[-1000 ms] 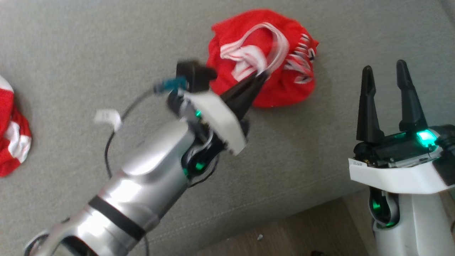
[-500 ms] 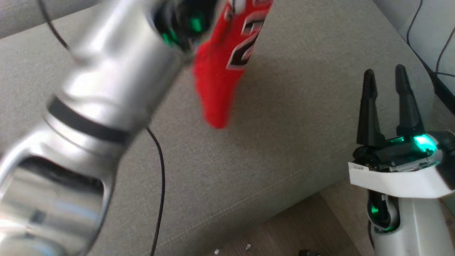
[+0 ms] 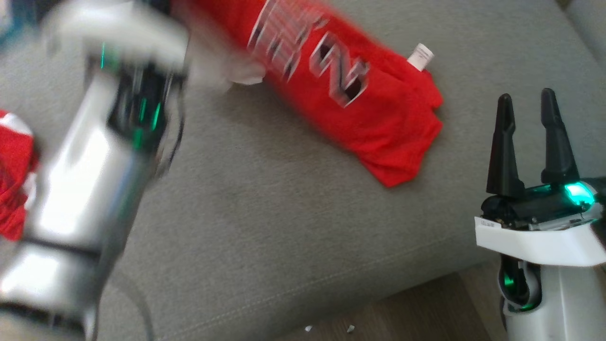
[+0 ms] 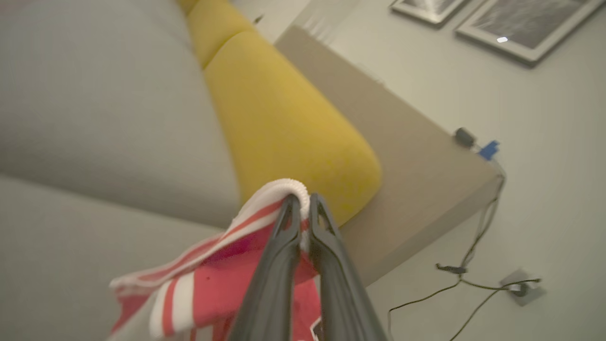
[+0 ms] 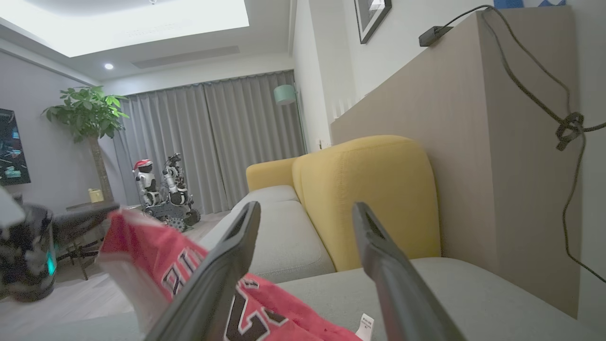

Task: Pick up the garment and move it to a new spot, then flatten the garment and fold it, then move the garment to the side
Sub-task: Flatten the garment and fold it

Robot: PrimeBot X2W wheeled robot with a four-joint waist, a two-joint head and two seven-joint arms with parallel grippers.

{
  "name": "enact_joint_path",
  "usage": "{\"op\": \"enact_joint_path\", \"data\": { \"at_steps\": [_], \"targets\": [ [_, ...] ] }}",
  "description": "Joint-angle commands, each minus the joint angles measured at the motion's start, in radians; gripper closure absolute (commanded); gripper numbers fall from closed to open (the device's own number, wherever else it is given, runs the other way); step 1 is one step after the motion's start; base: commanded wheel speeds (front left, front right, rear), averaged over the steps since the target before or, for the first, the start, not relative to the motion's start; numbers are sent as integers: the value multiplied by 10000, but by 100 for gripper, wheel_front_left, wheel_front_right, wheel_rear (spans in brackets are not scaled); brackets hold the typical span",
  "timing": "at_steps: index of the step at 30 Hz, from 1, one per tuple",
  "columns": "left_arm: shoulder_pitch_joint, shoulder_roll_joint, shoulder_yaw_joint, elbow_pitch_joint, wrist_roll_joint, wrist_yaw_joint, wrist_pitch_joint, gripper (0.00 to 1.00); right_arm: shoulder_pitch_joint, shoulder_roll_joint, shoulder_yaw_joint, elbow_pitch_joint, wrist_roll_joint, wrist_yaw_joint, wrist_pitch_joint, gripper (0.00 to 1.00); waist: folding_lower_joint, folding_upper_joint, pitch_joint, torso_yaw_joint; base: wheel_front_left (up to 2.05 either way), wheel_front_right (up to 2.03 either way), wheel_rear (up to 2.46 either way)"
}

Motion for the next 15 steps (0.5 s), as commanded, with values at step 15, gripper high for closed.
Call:
{"op": "enact_joint_path", "data": {
  "at_steps": [15],
  "targets": [
    [7134, 2927, 1807, -5928, -187, 1075, -364, 100, 163, -18, 8, -173, -611, 63, -40, 0, 0, 0, 365, 1581, 0, 0, 0]
  ]
}}
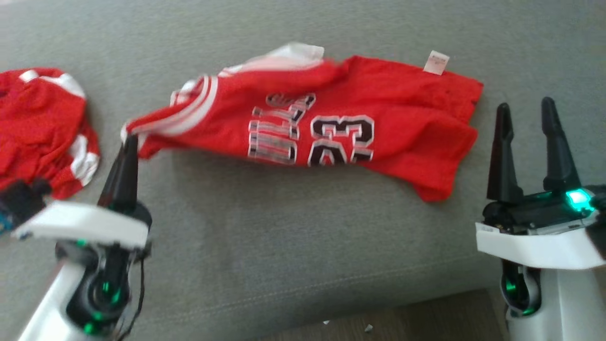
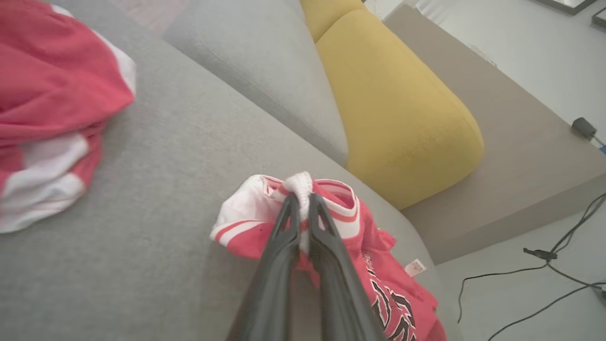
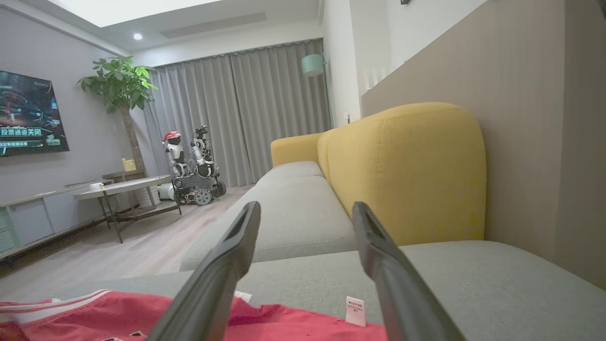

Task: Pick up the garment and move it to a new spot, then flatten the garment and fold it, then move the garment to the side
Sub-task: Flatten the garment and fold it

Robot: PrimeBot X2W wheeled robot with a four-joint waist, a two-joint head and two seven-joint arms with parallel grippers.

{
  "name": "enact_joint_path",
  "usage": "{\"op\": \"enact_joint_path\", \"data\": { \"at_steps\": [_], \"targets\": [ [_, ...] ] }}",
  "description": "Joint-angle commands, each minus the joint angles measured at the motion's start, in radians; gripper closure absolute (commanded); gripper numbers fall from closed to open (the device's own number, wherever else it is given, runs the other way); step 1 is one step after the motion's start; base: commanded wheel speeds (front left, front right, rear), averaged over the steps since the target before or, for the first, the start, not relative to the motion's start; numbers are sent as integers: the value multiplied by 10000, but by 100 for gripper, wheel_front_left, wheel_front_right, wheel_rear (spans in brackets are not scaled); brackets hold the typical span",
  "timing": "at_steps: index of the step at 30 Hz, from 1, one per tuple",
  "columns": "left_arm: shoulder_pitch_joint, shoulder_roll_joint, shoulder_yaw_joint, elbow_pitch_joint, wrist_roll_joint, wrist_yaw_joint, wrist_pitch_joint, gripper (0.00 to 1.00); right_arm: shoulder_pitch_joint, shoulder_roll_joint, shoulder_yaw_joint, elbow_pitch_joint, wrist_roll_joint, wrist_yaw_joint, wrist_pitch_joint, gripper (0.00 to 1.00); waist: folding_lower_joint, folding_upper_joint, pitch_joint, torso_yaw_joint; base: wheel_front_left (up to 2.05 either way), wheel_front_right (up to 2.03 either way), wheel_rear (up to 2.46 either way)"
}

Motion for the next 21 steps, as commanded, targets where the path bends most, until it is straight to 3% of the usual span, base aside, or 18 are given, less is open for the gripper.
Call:
{"op": "enact_joint_path", "data": {
  "at_steps": [1, 11, 12, 13, 17, 21],
  "targets": [
    [-8, 477, 505, -572, 162, 166, -116, 100, -22, -18, 227, -253, -164, 63, -40, 0, 0, 0, -12, 216, 0, 0, 0],
    [1835, 1572, -691, -1511, 731, 1347, 1172, 100, 2, -18, 277, -1, -460, 63, -40, 0, 0, 0, -93, 695, 0, 0, 0],
    [1849, 1615, -797, -1492, 862, 1426, 1205, 56, -10, -18, 287, 17, -470, 63, -40, 0, 0, 0, -80, 712, 0, 0, 0],
    [1737, 1616, -893, -1450, 1193, 1584, 1072, 0, -41, -18, 302, 41, -491, 63, -40, 0, 0, 0, -44, 728, 0, 0, 0],
    [952, 1678, -988, -1527, 2024, 1644, 766, 0, -133, -18, 344, 60, -488, 63, -40, 0, 0, 0, 62, 694, 0, 0, 0],
    [-616, 1861, -1130, -1857, 2669, 1157, 1060, 0, -236, -18, 406, 72, -518, 63, -40, 0, 0, 0, 232, 616, 0, 0, 0]
  ]
}}
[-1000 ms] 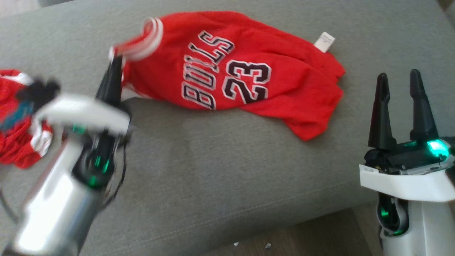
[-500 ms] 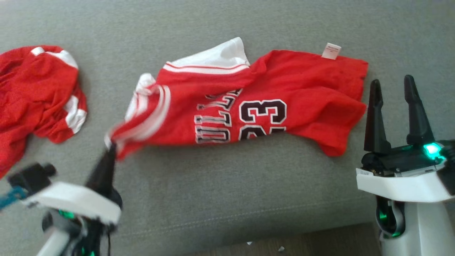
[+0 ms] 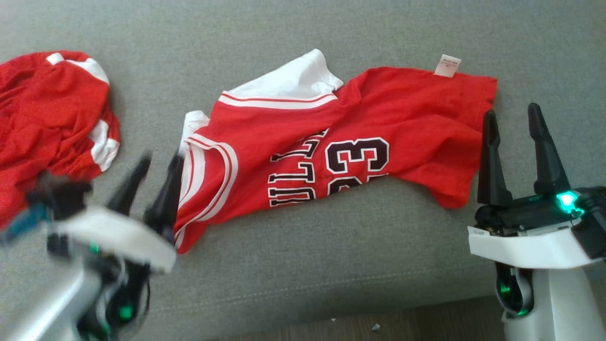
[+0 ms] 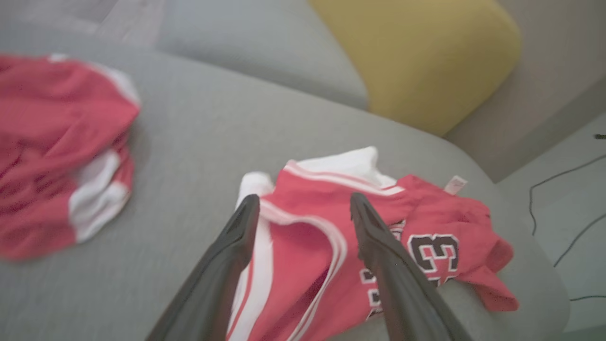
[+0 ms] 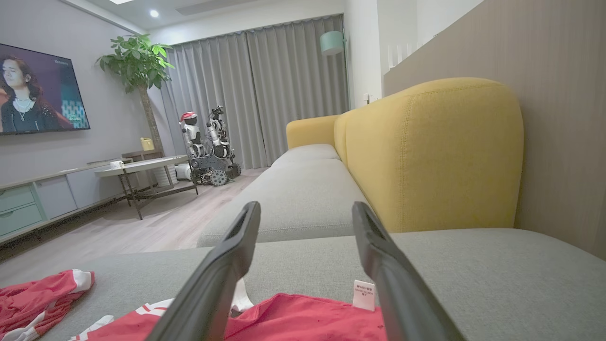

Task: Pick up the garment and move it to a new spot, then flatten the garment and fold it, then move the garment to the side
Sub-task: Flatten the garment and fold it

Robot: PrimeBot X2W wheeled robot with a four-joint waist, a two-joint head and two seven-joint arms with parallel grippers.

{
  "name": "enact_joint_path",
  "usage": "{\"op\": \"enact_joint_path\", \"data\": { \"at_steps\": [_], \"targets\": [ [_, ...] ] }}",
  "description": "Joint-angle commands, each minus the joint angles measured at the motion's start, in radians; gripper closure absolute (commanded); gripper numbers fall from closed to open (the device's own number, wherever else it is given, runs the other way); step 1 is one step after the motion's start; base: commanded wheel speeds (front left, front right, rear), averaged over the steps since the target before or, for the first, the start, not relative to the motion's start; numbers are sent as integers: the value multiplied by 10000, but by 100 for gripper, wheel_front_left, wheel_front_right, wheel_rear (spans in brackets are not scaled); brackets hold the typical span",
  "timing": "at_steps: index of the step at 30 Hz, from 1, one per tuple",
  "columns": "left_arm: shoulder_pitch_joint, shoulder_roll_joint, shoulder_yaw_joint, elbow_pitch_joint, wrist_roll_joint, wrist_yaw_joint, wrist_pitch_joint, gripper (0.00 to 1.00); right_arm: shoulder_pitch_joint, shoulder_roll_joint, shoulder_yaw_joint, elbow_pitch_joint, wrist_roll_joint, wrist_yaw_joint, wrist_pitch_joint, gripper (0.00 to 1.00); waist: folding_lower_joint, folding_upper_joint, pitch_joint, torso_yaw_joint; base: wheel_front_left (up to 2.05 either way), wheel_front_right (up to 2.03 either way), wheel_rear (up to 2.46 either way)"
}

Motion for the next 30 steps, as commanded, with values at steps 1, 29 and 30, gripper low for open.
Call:
{"op": "enact_joint_path", "data": {
  "at_steps": [1, 29, 30],
  "targets": [
    [-1184, 454, 440, -391, 213, -277, 134, 0, -297, -18, 271, -298, -79, 63, -40, 0, 0, 0, 121, -53, 0, 0, 0],
    [-9325, 537, -4301, 5302, 1060, -4308, 5075, 0, -1609, -18, 475, -1010, 816, 63, -40, 0, 0, 0, 2840, -1830, 0, 0, 0],
    [-9363, 640, -4480, 5172, 838, -4309, 5154, 0, -1609, -18, 455, -1020, 829, 63, -40, 0, 0, 0, 2848, -1823, 0, 0, 0]
  ]
}}
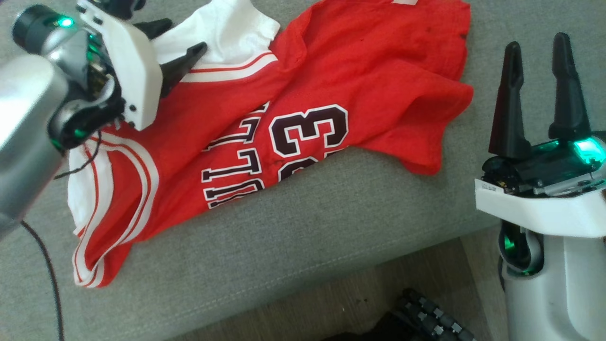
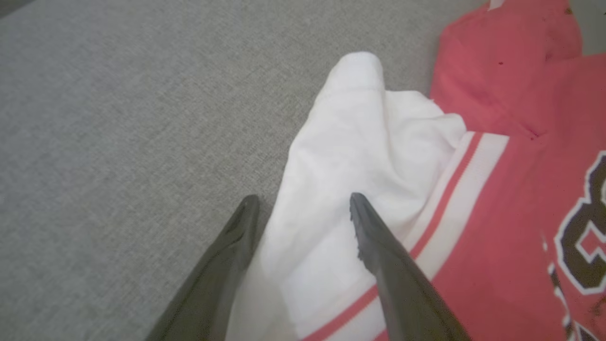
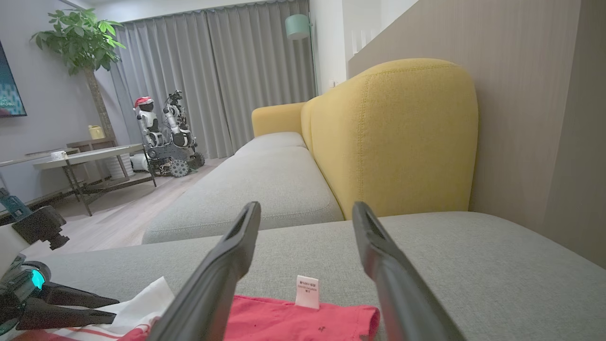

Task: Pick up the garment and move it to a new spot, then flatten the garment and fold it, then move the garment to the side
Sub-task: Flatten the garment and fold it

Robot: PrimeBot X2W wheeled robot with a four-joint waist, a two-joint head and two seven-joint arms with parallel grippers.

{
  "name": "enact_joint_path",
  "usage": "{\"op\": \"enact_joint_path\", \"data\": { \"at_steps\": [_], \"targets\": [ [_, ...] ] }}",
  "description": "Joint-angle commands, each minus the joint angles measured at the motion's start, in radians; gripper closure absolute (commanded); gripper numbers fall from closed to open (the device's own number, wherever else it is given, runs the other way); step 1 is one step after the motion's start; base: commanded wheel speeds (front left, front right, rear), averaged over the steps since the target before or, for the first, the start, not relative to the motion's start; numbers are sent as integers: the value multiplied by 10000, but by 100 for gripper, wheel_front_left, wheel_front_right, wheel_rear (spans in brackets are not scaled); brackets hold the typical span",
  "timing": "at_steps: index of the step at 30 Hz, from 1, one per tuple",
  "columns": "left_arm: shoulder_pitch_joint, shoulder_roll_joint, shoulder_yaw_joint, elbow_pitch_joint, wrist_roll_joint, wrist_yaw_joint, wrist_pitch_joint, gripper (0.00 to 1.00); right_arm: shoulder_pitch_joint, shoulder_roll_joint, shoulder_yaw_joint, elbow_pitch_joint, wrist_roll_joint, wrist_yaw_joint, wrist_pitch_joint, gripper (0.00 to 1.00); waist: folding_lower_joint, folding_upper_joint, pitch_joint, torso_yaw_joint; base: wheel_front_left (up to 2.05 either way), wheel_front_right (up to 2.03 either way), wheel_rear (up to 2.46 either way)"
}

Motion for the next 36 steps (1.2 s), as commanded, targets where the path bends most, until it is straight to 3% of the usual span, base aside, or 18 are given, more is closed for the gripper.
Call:
{"op": "enact_joint_path", "data": {
  "at_steps": [1, 2, 3, 4, 8, 10, 13, 18, 20, 22, 24, 25, 26, 30, 36],
  "targets": [
    [-404, 559, 50, -334, -302, -58, 182, 0, -1, -14, 138, -384, 118, 63, -40, 0, 0, 0, 8, 22, 0, 0, 0],
    [-452, 674, -122, -438, -435, -59, 221, 0, 4, -14, 115, -385, 135, 63, -40, 0, 0, 0, 5, 42, 0, 0, 0],
    [-545, 800, -330, -563, -409, -59, 170, 35, 5, -14, 92, -384, 145, 63, -40, 0, 0, 0, 3, 66, 0, 0, 0],
    [-671, 920, -477, -630, -243, -59, -69, 100, 0, -14, 74, -385, 156, 63, -40, 0, 0, 0, 1, 94, 0, 0, 0],
    [-1009, 1072, -663, -336, 810, -57, -1778, 100, -24, -14, 37, -369, 204, 63, -40, 0, 0, 0, -108, 220, 0, 0, 0],
    [-1019, 1000, -619, -186, 1377, 171, -2709, 100, -1, -14, 15, -346, 206, 63, -40, 0, 0, 0, -193, 290, 0, 0, 0],
    [-882, 951, -629, -197, 2283, 930, -3896, 100, 84, -14, -18, -288, 211, 63, -40, 0, 0, 0, -331, 396, 0, 0, 0],
    [-143, 865, -1205, -633, 4077, 2750, -5059, 100, 288, -14, -127, -215, 130, 63, -40, 0, 0, 0, -554, 646, 0, 0, 0],
    [455, 619, -1544, -737, 4381, 3180, -4977, 100, 337, -14, -127, -187, 57, 63, -40, 0, 0, 0, -627, 751, 0, 0, 0],
    [764, 430, -1673, -801, 4474, 3299, -4955, 100, 348, -14, -115, -174, 16, 63, -40, 0, 0, 0, -663, 798, 0, 0, 0],
    [1400, 6, -1835, -863, 4436, 3372, -4909, 72, 358, -14, -95, -147, -48, 63, -40, 0, 0, 0, -741, 872, 0, 0, 0],
    [1680, -207, -1892, -870, 4421, 3367, -4932, 44, 358, -14, -82, -134, -77, 63, -40, 0, 0, 0, -788, 905, 0, 0, 0],
    [1923, -395, -1934, -874, 4412, 3375, -4954, 0, 358, -14, -65, -123, -101, 63, -40, 0, 0, 0, -831, 926, 0, 0, 0],
    [2464, -854, -1939, -992, 4299, 3588, -5202, 0, 414, -14, -42, -85, -172, 63, -40, 0, 0, 0, -1009, 981, 0, 0, 0],
    [2555, -585, -1581, -1654, 4218, 4212, -5305, 0, 580, -14, -33, -75, -174, 63, -40, 0, 0, 0, -1178, 973, 0, 0, 0]
  ]
}}
